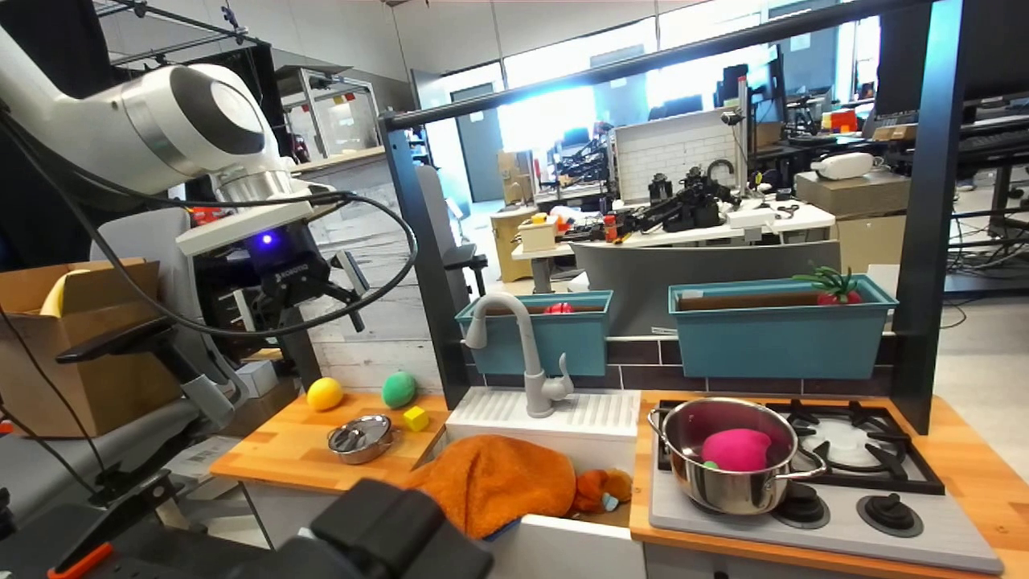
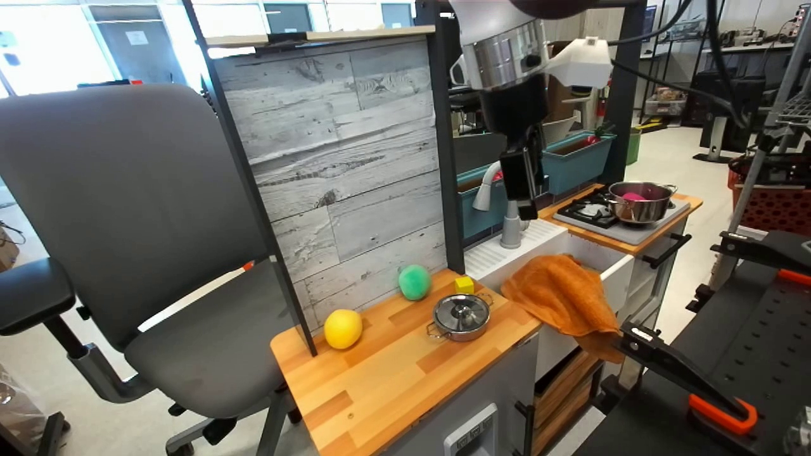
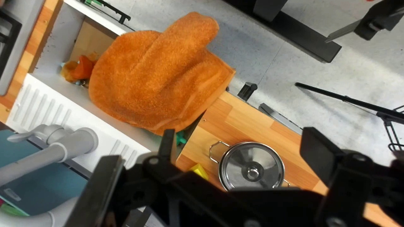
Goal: Remove the lid from the silver pan
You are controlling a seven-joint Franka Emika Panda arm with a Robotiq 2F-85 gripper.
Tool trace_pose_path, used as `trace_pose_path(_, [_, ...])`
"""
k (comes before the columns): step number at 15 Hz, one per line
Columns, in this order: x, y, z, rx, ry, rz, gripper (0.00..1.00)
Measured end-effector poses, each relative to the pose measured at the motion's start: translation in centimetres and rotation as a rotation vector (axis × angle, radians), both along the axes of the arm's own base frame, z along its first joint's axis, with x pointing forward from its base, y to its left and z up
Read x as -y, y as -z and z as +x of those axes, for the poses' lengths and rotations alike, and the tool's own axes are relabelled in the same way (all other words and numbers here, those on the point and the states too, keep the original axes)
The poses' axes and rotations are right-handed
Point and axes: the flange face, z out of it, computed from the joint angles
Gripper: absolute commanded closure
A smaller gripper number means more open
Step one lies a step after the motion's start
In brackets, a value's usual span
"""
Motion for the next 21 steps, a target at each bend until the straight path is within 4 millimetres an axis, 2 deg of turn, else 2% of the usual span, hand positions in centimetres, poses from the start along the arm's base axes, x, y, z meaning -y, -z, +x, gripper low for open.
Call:
trace_pose_path(4, [-3.0,3.6,1.7,-0.013,-0.009,-0.004,0.0])
trace_pose_path(8, [-5.9,8.8,2.4,-0.035,-0.01,-0.046,0.0])
trace_pose_path(11, [-7.0,11.9,3.0,-0.057,-0.01,-0.104,0.0])
trace_pose_path(13, [-7.6,13.0,3.6,-0.067,-0.014,-0.137,0.0])
trace_pose_path(15, [-8.4,14.2,4.8,-0.049,-0.024,-0.139,0.0])
trace_pose_path(19, [-9.2,18.3,7.5,0.011,-0.038,-0.11,0.0])
trace_pose_path(20, [-9.2,19.3,8.0,0.022,-0.039,-0.107,0.03])
trace_pose_path(21, [-9.2,20.1,8.4,0.031,-0.042,-0.103,0.27])
